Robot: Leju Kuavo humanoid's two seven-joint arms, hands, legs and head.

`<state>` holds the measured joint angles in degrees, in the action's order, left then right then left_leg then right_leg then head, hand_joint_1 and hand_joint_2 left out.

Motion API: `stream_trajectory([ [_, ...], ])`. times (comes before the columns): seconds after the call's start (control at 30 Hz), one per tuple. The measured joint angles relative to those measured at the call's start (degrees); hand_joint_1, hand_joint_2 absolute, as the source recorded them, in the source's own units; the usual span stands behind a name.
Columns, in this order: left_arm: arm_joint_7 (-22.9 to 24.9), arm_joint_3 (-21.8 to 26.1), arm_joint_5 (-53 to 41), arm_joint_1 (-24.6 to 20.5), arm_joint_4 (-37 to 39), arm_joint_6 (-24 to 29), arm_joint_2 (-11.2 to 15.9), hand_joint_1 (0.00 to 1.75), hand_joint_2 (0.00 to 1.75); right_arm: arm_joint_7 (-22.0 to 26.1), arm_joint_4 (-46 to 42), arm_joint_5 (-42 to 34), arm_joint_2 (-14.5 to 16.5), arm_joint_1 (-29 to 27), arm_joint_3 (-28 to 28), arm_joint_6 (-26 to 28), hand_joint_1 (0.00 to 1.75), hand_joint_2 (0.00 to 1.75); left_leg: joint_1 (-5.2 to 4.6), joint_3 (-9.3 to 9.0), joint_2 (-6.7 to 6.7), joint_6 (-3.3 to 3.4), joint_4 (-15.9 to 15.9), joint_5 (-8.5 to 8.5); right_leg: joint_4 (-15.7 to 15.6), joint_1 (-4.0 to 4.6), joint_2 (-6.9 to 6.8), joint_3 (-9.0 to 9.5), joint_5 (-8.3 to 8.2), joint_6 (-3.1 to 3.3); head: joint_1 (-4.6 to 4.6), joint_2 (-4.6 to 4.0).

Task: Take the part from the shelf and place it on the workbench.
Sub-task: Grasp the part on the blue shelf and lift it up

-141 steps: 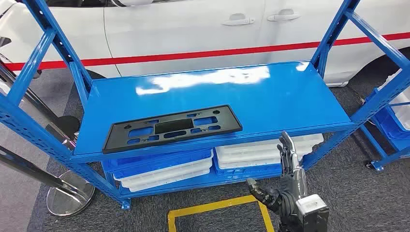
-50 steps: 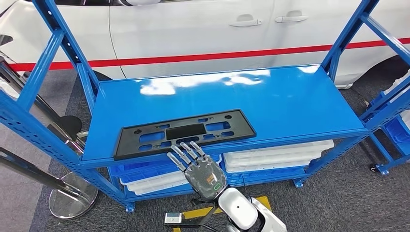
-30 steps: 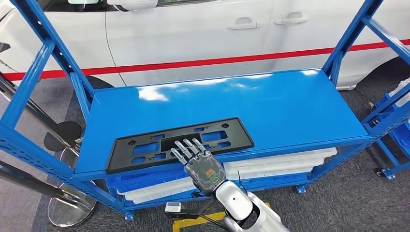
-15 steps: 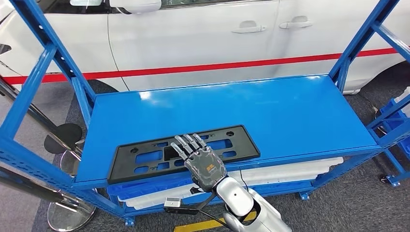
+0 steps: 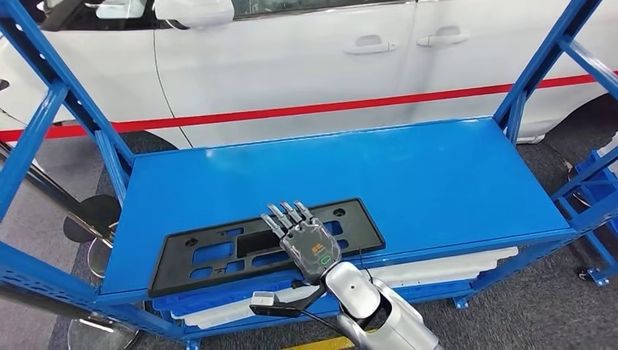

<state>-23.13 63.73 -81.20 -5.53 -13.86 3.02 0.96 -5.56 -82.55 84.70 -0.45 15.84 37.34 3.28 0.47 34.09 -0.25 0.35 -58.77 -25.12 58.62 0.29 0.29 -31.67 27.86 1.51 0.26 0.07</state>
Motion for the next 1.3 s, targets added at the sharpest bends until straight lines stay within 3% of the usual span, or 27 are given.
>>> stream_trajectory([
  [0.03, 0.0, 0.0, 0.0, 0.0, 0.0, 0.0, 0.1, 0.00, 0.00, 0.0, 0.8, 0.7, 0.0, 0.3, 0.3, -0.6, 0.00, 1.75, -0.11, 0.00, 0.02, 0.19, 0.3, -0.05, -0.1, 0.00, 0.02, -0.07, 0.00, -0.28, -0.01, 0.00],
  [0.07, -0.1, -0.1, -0.1, -0.1, 0.0, 0.0, 0.1, 0.00, 0.00, 0.0, 1.5, 1.2, 0.0, 0.7, 0.6, -0.9, 0.24, 1.75, 0.06, -0.09, 0.07, 0.43, 0.5, 0.03, -0.1, -0.01, 0.00, -0.04, 0.11, -0.60, -0.01, 0.00],
  [0.13, 0.0, -0.2, -0.1, -0.2, 0.1, 0.0, 0.2, 0.00, 0.00, 0.0, 3.3, 1.7, 0.0, 1.6, 1.1, -1.1, 1.12, 1.75, 0.42, -0.63, 0.17, 1.05, 1.3, 0.18, 1.6, -0.02, -0.03, -0.57, 1.31, -1.22, 0.01, 0.00],
  [0.17, 0.1, -0.2, -0.1, -0.3, 0.2, 0.0, 0.2, 0.00, 0.00, 0.0, 4.3, 1.7, 0.0, 2.0, 1.2, -1.1, 1.55, 1.75, 0.62, -0.90, 0.23, 1.36, 1.6, 0.21, 4.1, -0.09, -0.04, -1.72, 2.67, -1.49, 0.01, 0.00],
  [0.2, 0.2, -0.2, -0.2, -0.4, 0.2, -0.1, 0.2, 0.00, 0.00, 0.0, 5.3, 1.4, 0.0, 2.2, 1.3, -1.2, 1.75, 1.75, 0.58, -1.04, 0.26, 1.56, 1.7, 0.15, 7.5, -0.24, -0.04, -3.51, 4.30, -1.72, 0.02, 0.00],
  [0.27, 0.4, -0.2, -0.2, -0.4, 0.3, -0.1, 0.2, 0.00, 0.00, 0.1, 6.8, 0.4, 0.0, 2.4, 1.3, -1.4, 1.75, 1.75, 0.58, -1.16, 0.29, 1.72, 1.6, -0.02, 14.5, -0.61, -0.05, -7.54, 6.63, -2.08, 0.02, 0.00],
  [0.3, 0.5, -0.2, -0.2, -0.3, 0.3, -0.1, 0.3, 0.00, 0.00, 0.2, 7.3, 0.0, 0.0, 2.5, 1.3, -1.5, 1.75, 1.75, 0.59, -1.28, 0.29, 1.67, 1.6, -0.12, 15.6, -0.79, -0.07, -8.51, 6.30, -2.24, 0.01, 0.00],
  [0.33, 0.5, -0.2, -0.1, -0.3, 0.3, -0.1, 0.3, 0.00, 0.00, 0.3, 7.6, -0.4, 0.0, 2.6, 1.3, -1.6, 1.75, 1.75, 0.62, -1.48, 0.28, 1.58, 1.6, -0.24, 14.6, -0.96, -0.11, -8.33, 4.85, -2.35, 0.02, 0.00],
  [0.43, 0.6, -0.2, 0.0, -0.3, 0.4, -0.1, 0.4, 0.00, 0.00, 0.4, 8.4, -0.8, 0.0, 2.9, 1.4, -1.9, 1.75, 1.75, 0.59, -2.08, 0.16, 0.92, 1.4, -0.75, 3.5, -1.25, -0.27, -3.35, -0.93, -2.24, 0.02, 0.00],
  [0.5, 0.7, -0.2, 0.0, -0.3, 0.5, -0.1, 0.5, 0.00, 0.00, 0.4, 8.7, -1.0, 0.0, 3.1, 1.6, -1.9, 1.75, 1.75, 0.43, -2.14, 0.10, 0.25, 1.3, -0.99, 0.0, -1.05, -0.22, -1.83, -1.76, -1.82, 0.01, 0.00],
  [0.63, 1.0, -0.2, 0.0, -0.2, 0.7, -1.4, 0.6, 0.00, 0.00, 0.2, 8.8, -1.6, 0.1, 3.2, 1.7, -1.9, 1.75, 1.75, 0.75, -1.93, 0.06, -1.12, 0.5, -1.77, -0.7, -0.89, -0.26, -1.54, -2.15, -0.31, 0.00, 0.00],
  [0.67, 1.5, -0.2, 0.0, -0.1, 0.7, -2.2, 0.6, 0.00, 0.00, 0.2, 8.9, -1.7, 0.1, 3.2, 1.7, -1.9, 1.75, 1.75, 0.82, -1.05, 0.06, -1.33, -1.6, -3.07, -0.9, -1.03, -0.33, -1.40, -2.30, 0.04, 0.00, 0.00],
  [0.77, 3.8, -0.2, 0.0, 0.5, 0.7, -5.0, 0.6, 0.00, 0.00, 0.2, 9.3, -2.0, 0.4, 3.3, 1.7, -1.6, 1.75, 1.75, 0.91, 4.31, 0.08, -1.85, -12.7, -8.28, -1.0, -0.88, -0.37, -1.42, -2.31, 0.51, 0.00, 0.00],
  [0.8, 4.8, -0.2, 0.0, 0.7, 0.7, -5.9, 0.5, 0.00, 0.00, 0.2, 9.8, -2.0, 0.6, 3.3, 1.7, -1.0, 1.75, 1.75, 0.91, 5.44, 0.09, -1.93, -14.9, -8.68, -0.9, -0.80, -0.33, -1.40, -2.26, 0.55, 0.00, 0.00],
  [0.83, 5.7, -0.2, 0.0, 1.0, 0.7, -6.7, 0.4, 0.00, 0.00, 0.3, 10.3, -1.9, 0.9, 3.4, 1.7, -0.3, 1.75, 1.75, 0.91, 5.45, 0.09, -1.91, -14.7, -7.85, -0.9, -0.74, -0.29, -1.31, -2.22, 0.55, -0.01, 0.00],
  [0.87, 6.6, -0.2, 0.0, 1.3, 0.7, -7.5, 0.3, 0.00, 0.00, 0.4, 11.0, -1.9, 1.2, 3.4, 1.7, 0.7, 1.75, 1.75, 0.91, 4.29, 0.10, -1.81, -12.2, -6.04, -0.9, -0.70, -0.23, -1.17, -2.15, 0.50, 0.00, 0.00],
  [0.9, 7.5, -0.2, 0.0, 1.5, 0.7, -8.3, 0.2, 0.00, 0.00, 0.6, 11.7, -1.8, 1.5, 3.5, 1.7, 1.6, 1.75, 1.75, 0.90, 2.28, 0.11, -1.60, -8.1, -3.80, -0.9, -0.67, -0.18, -1.00, -2.07, 0.40, 0.00, 0.00],
  [0.97, 9.0, -0.2, 0.0, 1.7, 0.7, -10.1, 0.0, 0.00, 0.00, 0.9, 12.9, -1.8, 2.1, 3.8, 1.5, 2.8, 1.75, 1.75, 0.67, -1.16, 0.11, -1.02, -0.8, -1.21, -0.7, -0.42, -0.07, -0.85, -1.83, -0.04, 0.00, 0.00],
  [1.0, 9.7, -0.2, 0.0, 1.8, 0.7, -11.1, -0.2, 0.00, 0.00, 1.3, 13.3, -2.0, 2.4, 3.8, 1.3, 3.1, 1.75, 1.75, 0.51, -1.91, 0.10, -0.70, 0.9, -0.95, -0.7, -0.35, -0.02, -0.83, -1.74, -0.35, 0.00, 0.00],
  [1.13, 12.0, 0.1, -0.1, 3.1, -0.8, -17.2, -2.2, 0.00, 0.00, 5.1, 13.1, -8.3, 3.6, 3.5, 0.0, 3.3, 1.75, 1.75, 0.53, -2.50, 0.31, 0.69, 1.8, -0.79, 0.1, -0.45, 0.11, -0.84, -0.94, -1.72, 0.02, 0.00],
  [1.2, 12.6, 0.7, -0.6, 4.7, -5.6, -23.8, -5.1, 0.00, 0.00, 7.6, 10.8, -14.1, 4.2, 2.9, -0.9, 2.1, 1.75, 1.75, 0.77, -2.75, 0.66, 1.34, 2.1, -0.54, 4.9, -0.55, 0.04, -2.87, 2.19, -2.29, 0.03, 0.00],
  [1.27, 12.9, 1.6, -1.6, 6.8, -13.0, -31.0, -8.8, 0.00, 0.00, 8.9, 8.0, -18.4, 4.7, 2.4, -1.6, 0.5, 1.75, 1.75, 0.71, -2.70, 0.94, 1.58, 2.1, -0.60, 12.7, -0.64, 0.00, -6.65, 5.97, -2.66, 0.02, 0.00],
  [1.3, 13.1, 2.1, -1.9, 7.7, -16.6, -34.2, -10.6, 0.00, 0.00, 9.8, 6.6, -20.7, 5.0, 2.1, -2.0, 0.2, 1.75, 1.75, 0.68, -2.71, 0.97, 1.60, 2.1, -0.64, 15.3, -0.67, -0.01, -7.91, 6.65, -2.76, 0.02, 0.00],
])
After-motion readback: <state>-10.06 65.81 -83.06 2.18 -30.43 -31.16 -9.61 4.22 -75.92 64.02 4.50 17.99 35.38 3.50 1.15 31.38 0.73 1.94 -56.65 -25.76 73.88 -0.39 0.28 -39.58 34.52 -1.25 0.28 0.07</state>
